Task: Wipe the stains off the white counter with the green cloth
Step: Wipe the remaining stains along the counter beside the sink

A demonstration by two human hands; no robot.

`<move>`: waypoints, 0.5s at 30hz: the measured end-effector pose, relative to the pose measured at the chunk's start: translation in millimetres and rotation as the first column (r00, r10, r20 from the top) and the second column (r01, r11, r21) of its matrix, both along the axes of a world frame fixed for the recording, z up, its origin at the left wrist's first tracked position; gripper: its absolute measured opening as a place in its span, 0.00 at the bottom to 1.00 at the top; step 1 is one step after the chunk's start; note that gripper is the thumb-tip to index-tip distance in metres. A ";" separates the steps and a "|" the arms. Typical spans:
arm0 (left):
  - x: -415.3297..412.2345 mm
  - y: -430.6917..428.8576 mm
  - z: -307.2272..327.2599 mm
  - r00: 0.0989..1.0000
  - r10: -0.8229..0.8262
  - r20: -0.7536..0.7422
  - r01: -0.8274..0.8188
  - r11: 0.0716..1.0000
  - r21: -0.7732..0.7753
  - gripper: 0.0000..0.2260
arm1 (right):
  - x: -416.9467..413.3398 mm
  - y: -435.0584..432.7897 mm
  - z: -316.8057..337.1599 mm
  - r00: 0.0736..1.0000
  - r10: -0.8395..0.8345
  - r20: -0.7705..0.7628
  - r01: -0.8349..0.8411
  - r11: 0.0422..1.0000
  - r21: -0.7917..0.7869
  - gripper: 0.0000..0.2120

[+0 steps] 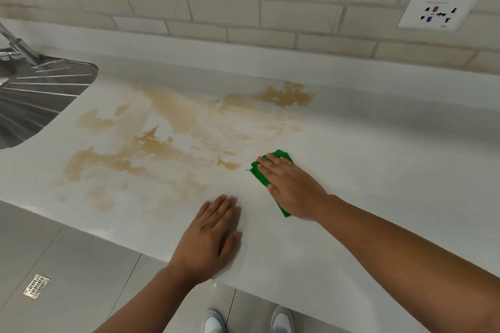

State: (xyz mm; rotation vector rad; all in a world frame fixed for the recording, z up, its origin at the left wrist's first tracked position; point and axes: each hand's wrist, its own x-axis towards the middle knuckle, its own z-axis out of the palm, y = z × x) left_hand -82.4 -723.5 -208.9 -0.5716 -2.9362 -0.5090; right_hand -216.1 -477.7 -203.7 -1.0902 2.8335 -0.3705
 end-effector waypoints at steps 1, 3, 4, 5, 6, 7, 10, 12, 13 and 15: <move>1.5 -2.4 -0.5 1.000 0.028 -0.002 -0.028 1.000 0.010 0.23 | 1.5 10.0 -1.1 1.000 0.005 0.001 -0.005 1.000 -0.001 0.26; 2.9 -3.5 -1.6 0.998 0.066 -0.002 -0.066 0.998 0.018 0.23 | -0.7 29.1 -0.5 0.999 -0.035 0.003 0.035 0.999 -0.004 0.26; 3.2 -2.8 -2.4 0.997 0.075 -0.002 -0.075 0.997 0.014 0.23 | -4.2 36.5 0.4 0.997 -0.082 0.000 0.082 0.997 -0.002 0.26; 3.8 -1.6 -3.2 0.996 0.085 -0.002 -0.085 0.996 0.010 0.23 | -8.7 40.9 1.5 0.991 -0.131 -0.009 0.131 0.991 0.009 0.26; 4.2 -1.3 -3.9 0.996 0.092 -0.004 -0.092 0.996 0.006 0.23 | -13.9 40.0 2.3 0.985 -0.174 -0.021 0.174 0.984 0.022 0.26; 3.8 -0.8 -4.5 0.996 0.093 -0.003 -0.093 0.996 0.004 0.23 | -19.2 36.3 2.8 0.977 -0.211 -0.030 0.212 0.977 0.032 0.27; 3.8 -1.1 -5.2 0.995 0.103 -0.003 -0.103 0.994 0.026 0.22 | -31.4 8.7 1.3 0.962 -0.272 -0.030 0.273 0.960 0.060 0.27; 3.5 -0.3 -4.1 0.994 0.110 -0.001 -0.110 0.994 0.027 0.23 | -36.1 -11.3 1.1 0.965 -0.261 -0.017 0.262 0.963 0.065 0.27; 4.1 -0.2 -4.1 0.994 0.110 0.000 -0.110 0.994 0.022 0.23 | -35.8 -21.2 1.4 0.970 -0.241 -0.012 0.241 0.968 0.063 0.27; 5.6 -1.3 -4.2 0.994 0.106 0.003 -0.106 0.994 0.006 0.24 | -28.5 -40.1 3.9 0.984 -0.180 -0.005 0.180 0.982 0.049 0.27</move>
